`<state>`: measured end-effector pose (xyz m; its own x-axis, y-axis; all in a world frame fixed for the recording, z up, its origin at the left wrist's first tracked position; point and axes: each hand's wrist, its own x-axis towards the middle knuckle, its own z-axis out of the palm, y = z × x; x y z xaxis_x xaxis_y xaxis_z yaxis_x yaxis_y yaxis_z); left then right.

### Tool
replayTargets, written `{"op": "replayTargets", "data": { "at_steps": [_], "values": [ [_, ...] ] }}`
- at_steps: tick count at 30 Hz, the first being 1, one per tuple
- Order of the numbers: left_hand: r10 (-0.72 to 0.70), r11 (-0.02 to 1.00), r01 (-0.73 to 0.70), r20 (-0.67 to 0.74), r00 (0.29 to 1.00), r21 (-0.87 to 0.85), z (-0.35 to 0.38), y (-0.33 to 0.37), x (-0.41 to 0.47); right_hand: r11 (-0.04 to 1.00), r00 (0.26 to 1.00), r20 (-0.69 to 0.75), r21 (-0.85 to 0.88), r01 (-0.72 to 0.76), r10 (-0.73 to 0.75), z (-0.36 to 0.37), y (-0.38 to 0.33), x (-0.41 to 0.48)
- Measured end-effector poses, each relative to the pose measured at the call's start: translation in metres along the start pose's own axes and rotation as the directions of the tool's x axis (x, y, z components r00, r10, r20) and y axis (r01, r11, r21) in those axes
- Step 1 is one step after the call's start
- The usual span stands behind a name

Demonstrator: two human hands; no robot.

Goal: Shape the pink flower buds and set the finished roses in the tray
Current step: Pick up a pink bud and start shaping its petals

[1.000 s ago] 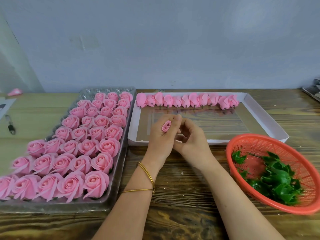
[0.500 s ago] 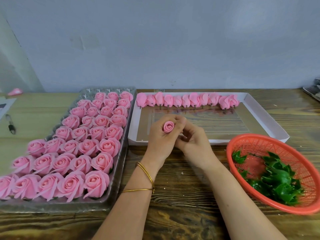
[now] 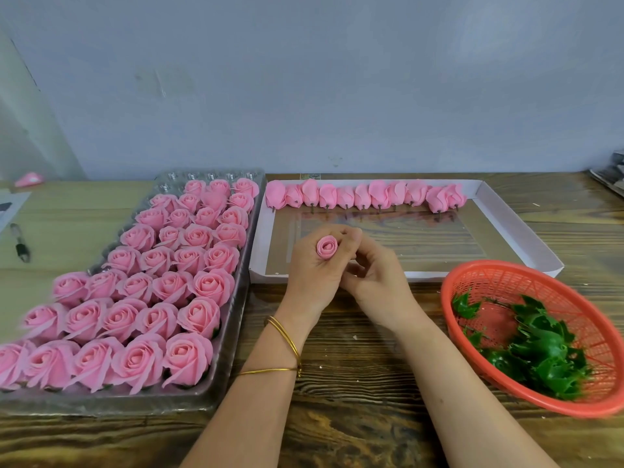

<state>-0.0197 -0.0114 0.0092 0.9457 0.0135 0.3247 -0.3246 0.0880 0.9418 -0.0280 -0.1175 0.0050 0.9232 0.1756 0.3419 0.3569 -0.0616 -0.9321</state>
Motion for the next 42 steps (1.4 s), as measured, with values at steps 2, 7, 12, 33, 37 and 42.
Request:
{"op": "replayTargets", "data": {
  "at_steps": [2, 7, 12, 33, 37, 42],
  "values": [
    [0.006, 1.0, -0.006, 0.006, 1.0, 0.007, -0.001, 0.0, 0.0, 1.0, 1.0, 0.018, 0.021, -0.004, 0.004, -0.001, 0.0, 0.0],
    [0.03, 0.998, -0.031, 0.008, 1.0, 0.052, -0.001, 0.001, 0.0, 0.999, 0.999, 0.024, 0.044, -0.032, 0.031, -0.001, -0.002, -0.001],
    [0.019, 0.997, -0.014, -0.062, 0.998, 0.081, 0.0, 0.001, 0.001, 0.995, 0.995, -0.052, 0.037, -0.088, 0.09, -0.001, -0.004, -0.001],
    [0.081, 0.938, -0.083, 0.018, 0.997, 0.338, 0.005, -0.007, -0.001, 0.986, 0.97, -0.192, -0.037, -0.16, 0.15, 0.003, -0.019, -0.003],
    [0.075, 0.93, -0.078, 0.023, 0.997, 0.359, 0.007, -0.009, -0.002, 0.985, 0.97, -0.192, -0.06, -0.164, 0.15, 0.004, -0.02, -0.002],
    [0.052, 0.941, -0.044, -0.015, 0.999, 0.337, 0.006, -0.007, -0.001, 0.98, 0.973, -0.195, -0.13, -0.151, 0.124, 0.004, -0.025, -0.003]
  ]
}}
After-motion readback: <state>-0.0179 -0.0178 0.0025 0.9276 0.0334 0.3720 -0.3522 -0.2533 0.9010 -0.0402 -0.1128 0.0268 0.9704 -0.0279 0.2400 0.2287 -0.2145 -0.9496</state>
